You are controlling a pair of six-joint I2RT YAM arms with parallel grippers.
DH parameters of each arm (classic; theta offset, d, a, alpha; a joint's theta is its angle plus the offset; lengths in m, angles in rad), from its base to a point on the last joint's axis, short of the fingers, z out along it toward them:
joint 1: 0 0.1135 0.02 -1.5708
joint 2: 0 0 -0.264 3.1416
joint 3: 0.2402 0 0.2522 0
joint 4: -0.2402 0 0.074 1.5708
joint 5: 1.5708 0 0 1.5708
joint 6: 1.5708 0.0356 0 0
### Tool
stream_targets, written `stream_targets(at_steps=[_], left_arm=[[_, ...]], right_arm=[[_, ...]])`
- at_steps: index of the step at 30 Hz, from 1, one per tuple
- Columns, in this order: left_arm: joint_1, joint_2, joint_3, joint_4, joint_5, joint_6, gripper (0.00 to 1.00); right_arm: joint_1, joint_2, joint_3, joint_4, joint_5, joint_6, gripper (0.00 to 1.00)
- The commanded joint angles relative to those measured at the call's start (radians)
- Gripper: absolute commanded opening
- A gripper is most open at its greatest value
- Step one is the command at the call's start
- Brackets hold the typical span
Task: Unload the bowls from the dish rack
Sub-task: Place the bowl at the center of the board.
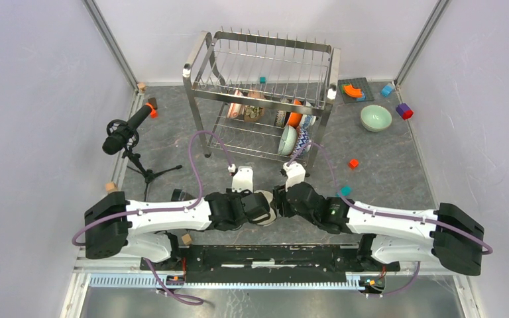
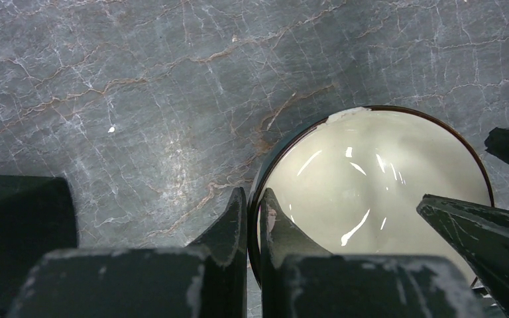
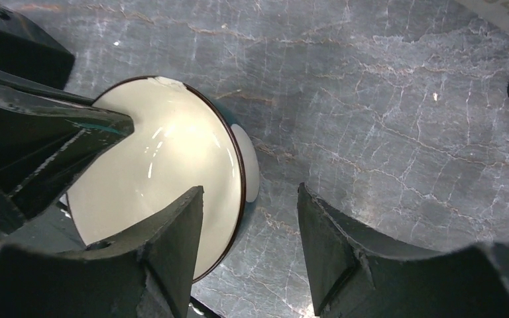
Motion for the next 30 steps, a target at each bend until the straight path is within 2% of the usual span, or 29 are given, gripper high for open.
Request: stream_targets(at_steps=[1,7,12,17,20,25,28,30], left_arm=[[-0.016,-0.030,0.021,0.023,-0.081,-0.086,0.02],[-0.027,-0.043,0.012,0.014,-0.090,-0.103,0.02],[-0.036,-0.048,0.007,0.015,-0.092,-0.113,0.02],[-0.043,-0.040,0.007,0.016,-0.087,-0.125,0.02],[-0.046,-0.038,0.007,0.017,-0.085,-0.130,0.02],[-0.049,-0.043,0.006,0.038,-0.068,-0.112,0.02],[-0.049,-0.053,-0.004,0.070,-0.046,-0.097,0.02],[-0.049,-0.059,-0.011,0.086,-0.033,-0.093,0.02]], right_arm=[[0.005,0.031,0.058,-0.018,0.027,-0.029,0.58],[0.009,0.091,0.100,-0.050,0.009,-0.073,0.54],[0.010,0.115,0.098,-0.049,-0.004,-0.079,0.46],[0.012,0.143,0.099,-0.047,-0.033,-0.097,0.44],[0.012,0.148,0.094,-0.044,-0.036,-0.099,0.39],[0.013,0.148,0.094,-0.045,-0.040,-0.115,0.23],[0.012,0.141,0.091,-0.042,-0.044,-0.130,0.04],[0.013,0.127,0.075,-0.019,-0.058,-0.142,0.00]])
